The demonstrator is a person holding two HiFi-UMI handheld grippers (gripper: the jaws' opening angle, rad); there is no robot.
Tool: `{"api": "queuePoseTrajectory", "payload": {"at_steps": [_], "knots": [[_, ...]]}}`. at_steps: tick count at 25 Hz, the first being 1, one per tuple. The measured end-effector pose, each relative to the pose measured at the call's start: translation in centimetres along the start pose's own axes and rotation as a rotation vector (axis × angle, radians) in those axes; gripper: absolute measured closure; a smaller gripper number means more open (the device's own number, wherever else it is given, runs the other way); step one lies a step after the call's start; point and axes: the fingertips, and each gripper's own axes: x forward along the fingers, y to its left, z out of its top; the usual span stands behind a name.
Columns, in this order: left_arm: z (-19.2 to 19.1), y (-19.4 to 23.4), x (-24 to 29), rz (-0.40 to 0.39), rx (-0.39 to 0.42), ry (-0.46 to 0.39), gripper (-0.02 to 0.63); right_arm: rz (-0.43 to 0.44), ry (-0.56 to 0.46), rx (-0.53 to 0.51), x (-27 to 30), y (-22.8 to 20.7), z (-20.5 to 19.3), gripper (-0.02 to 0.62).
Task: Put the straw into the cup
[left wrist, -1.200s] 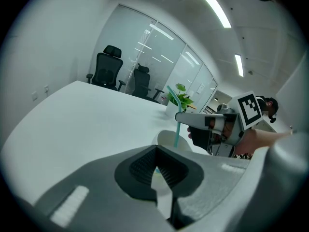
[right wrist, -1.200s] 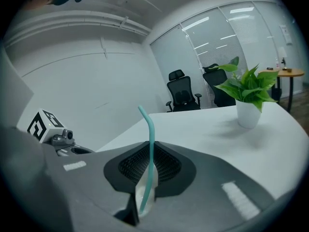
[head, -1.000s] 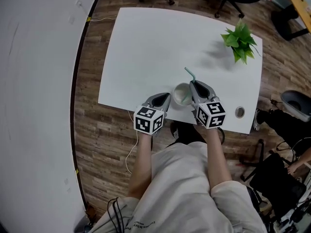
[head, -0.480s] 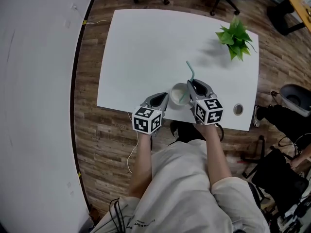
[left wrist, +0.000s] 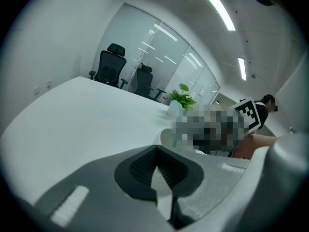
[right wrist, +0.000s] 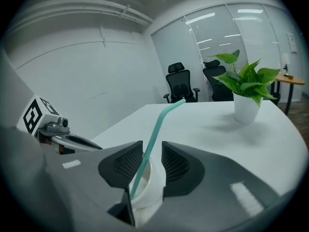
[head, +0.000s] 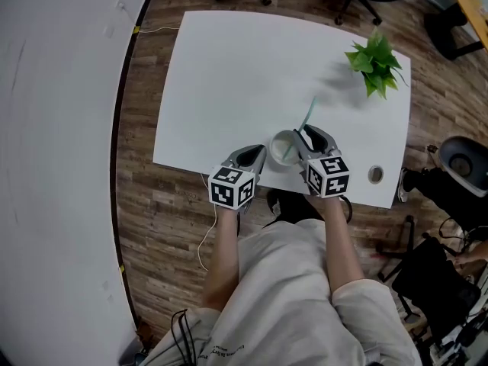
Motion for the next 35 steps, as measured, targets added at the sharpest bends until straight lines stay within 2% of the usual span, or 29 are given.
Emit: {"api": "queuePoseTrajectory", "payload": {"at_steps": [12,16,25,30,35], "knots": [[-0.1,-1.0,-1.1,0.022,0.017,-0.016,0.606,0.007,-0.043,0.005,-1.8,0.7,0.4,0.443],[-0.4,-1.5,-1.8,0.043,0.030,-0.031,0.606,0.003,-0.066,-0.027,-3.0,1.3,1.0,0.449],[-1.6,-3.8,-2.9,0.066,0.070,-0.049,0.606,-0.034,-0.120,-0.050,-6.2,1.1,0.3,0.480],[-1.9,-4.2,-4.8,0.137,0.079,-0.076,0.606,-0.039,-0.130,-0.041,-7.8,2.0,-0.7,0.495],[-2.1,-5.3,-6.3,0.143,0.089,-0.113,0.606,-0.029,-0.149,-0.054,-9.2,3.0,-1.2,0.523]]}}
